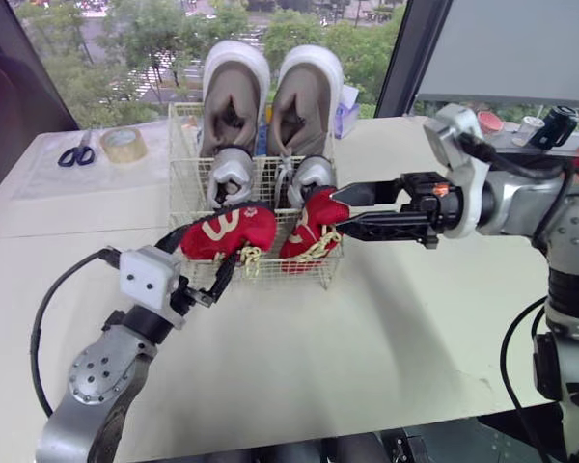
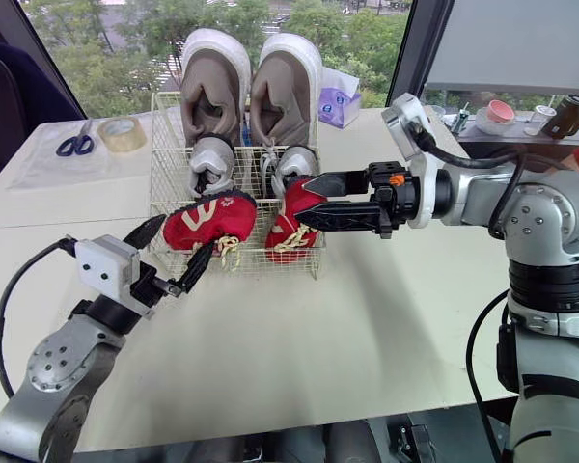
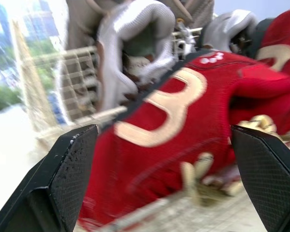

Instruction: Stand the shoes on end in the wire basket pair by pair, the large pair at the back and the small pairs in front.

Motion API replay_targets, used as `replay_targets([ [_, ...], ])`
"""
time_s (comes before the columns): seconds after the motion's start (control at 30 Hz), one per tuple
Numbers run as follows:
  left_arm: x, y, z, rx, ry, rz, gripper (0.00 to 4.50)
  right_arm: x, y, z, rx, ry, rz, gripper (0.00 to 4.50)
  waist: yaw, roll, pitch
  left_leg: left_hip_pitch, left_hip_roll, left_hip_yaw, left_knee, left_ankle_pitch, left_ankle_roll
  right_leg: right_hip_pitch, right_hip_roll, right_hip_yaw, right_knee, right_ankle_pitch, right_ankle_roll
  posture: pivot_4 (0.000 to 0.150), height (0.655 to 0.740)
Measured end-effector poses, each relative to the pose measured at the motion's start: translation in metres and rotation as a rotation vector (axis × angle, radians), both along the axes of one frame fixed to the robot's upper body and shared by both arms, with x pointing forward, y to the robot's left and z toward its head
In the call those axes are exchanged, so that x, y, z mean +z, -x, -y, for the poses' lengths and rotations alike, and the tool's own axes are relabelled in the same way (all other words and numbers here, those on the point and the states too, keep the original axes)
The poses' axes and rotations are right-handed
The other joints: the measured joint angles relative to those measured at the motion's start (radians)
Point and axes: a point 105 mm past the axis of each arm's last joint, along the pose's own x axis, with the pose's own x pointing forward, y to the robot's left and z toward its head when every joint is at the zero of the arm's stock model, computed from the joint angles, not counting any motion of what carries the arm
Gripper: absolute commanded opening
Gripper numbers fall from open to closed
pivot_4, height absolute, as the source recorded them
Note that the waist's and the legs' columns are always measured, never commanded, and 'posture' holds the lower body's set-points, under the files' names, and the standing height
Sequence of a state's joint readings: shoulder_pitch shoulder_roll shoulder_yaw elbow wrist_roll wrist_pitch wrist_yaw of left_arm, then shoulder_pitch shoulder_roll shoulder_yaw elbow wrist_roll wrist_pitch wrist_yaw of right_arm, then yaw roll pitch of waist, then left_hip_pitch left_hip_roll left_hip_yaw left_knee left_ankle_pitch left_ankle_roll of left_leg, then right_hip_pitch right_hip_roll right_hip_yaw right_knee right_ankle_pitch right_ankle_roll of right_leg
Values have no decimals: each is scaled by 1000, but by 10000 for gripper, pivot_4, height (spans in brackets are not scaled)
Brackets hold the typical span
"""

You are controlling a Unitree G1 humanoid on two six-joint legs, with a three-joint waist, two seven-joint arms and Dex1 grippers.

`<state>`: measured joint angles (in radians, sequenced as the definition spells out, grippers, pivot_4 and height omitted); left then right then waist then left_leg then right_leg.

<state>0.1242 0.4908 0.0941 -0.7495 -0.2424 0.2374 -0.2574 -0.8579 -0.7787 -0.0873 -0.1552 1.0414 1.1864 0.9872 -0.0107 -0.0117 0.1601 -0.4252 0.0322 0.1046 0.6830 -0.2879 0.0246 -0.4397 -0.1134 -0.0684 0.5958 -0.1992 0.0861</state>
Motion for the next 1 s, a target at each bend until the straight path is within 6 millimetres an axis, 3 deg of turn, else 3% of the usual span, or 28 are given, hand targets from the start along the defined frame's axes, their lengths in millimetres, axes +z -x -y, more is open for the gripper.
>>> replay_targets([
  [0.3,10,5,0,-31,-191,101,44008,-3,-2,-1,-23,-13,0,45000,1,0,0,0,0,0,0,0,0,0,-1,0,0,0,0,1500,7400],
  [0.63,9,-6,17,-79,-155,74,44008,-6,-1,0,-56,-36,5,45000,1,0,0,0,0,0,0,0,0,0,0,0,0,0,0,1500,7400],
  [0.73,10,-11,21,-88,-167,83,35663,-6,0,0,-65,-45,6,45000,2,0,0,0,0,0,0,0,0,0,0,0,0,0,0,1500,7400],
  [0.97,7,-13,24,-83,-141,80,1733,-4,2,1,-74,-55,21,45000,1,0,0,0,0,0,0,0,0,0,0,0,1,0,0,1500,7400],
  [1.0,7,-12,23,-75,-131,80,320,-4,3,2,-73,-57,18,45000,1,0,0,0,0,0,0,0,0,0,0,0,1,0,0,1500,7400],
])
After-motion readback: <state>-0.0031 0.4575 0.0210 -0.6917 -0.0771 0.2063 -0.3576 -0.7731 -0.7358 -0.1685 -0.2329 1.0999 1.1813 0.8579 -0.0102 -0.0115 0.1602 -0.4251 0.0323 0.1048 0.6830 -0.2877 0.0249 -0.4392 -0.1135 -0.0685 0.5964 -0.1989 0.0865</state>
